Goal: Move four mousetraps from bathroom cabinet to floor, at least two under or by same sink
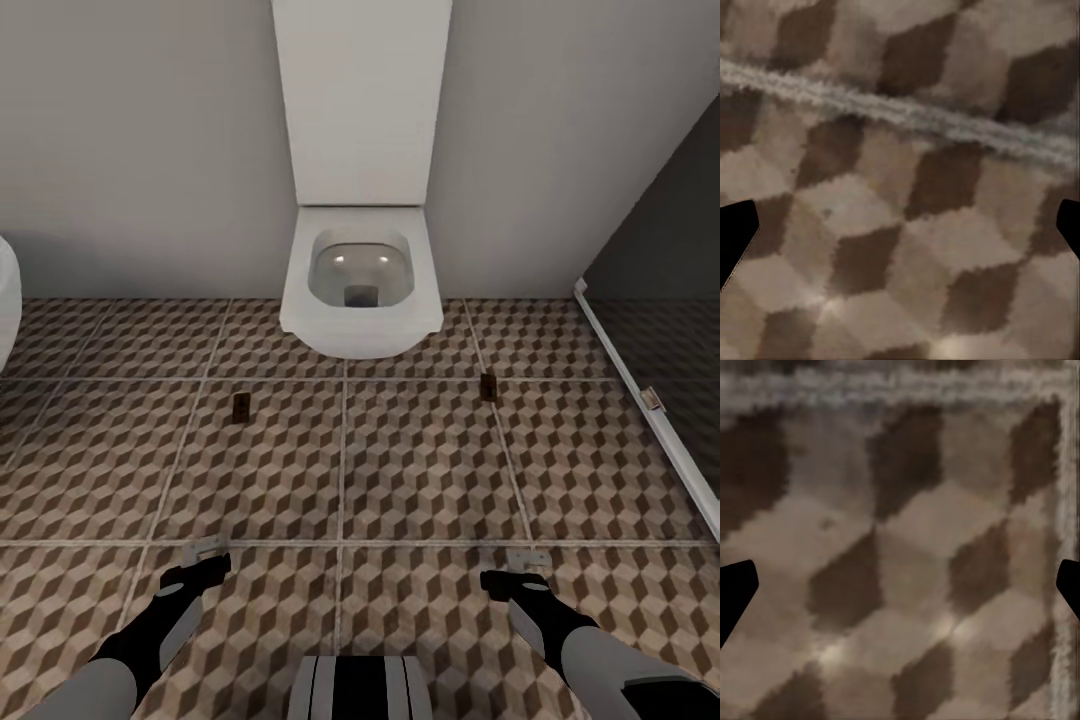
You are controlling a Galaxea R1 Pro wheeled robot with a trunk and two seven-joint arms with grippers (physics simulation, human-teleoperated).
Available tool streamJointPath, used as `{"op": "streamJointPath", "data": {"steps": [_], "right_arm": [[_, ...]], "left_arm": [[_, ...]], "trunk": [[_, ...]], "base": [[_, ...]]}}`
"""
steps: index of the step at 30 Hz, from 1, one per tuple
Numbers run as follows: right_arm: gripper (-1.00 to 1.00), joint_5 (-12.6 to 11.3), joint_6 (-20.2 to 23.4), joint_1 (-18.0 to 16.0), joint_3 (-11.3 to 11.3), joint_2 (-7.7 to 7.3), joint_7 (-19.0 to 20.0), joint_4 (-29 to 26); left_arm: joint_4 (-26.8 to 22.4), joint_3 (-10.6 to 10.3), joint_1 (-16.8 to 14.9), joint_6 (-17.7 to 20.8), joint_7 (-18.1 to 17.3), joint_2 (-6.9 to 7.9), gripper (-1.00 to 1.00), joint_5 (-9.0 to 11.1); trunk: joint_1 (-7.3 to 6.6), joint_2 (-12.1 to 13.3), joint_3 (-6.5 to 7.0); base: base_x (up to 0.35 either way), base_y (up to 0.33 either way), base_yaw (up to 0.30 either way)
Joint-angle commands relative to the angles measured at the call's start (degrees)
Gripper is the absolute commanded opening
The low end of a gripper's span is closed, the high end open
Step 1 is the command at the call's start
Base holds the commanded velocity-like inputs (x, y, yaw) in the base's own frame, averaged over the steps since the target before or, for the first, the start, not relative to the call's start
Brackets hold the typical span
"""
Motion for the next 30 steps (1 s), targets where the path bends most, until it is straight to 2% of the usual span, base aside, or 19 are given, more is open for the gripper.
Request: {"op": "streamJointPath", "data": {"steps": [1,30], "right_arm": [[1.00,-0.6,0.2,0.0,0.5,-0.02,-0.2,-0.1],[1.00,-0.5,0.2,0.0,0.5,0.06,-0.3,-0.1]], "left_arm": [[-0.1,-0.5,0.0,0.2,0.5,0.07,1.00,0.4],[-0.1,-0.5,0.0,0.2,0.4,0.17,1.00,0.4]], "trunk": [[-0.03,0.0,0.19],[-0.78,0.4,6.62]], "base": [[0.000,0.000,0.000],[0.000,0.000,0.000]]}}
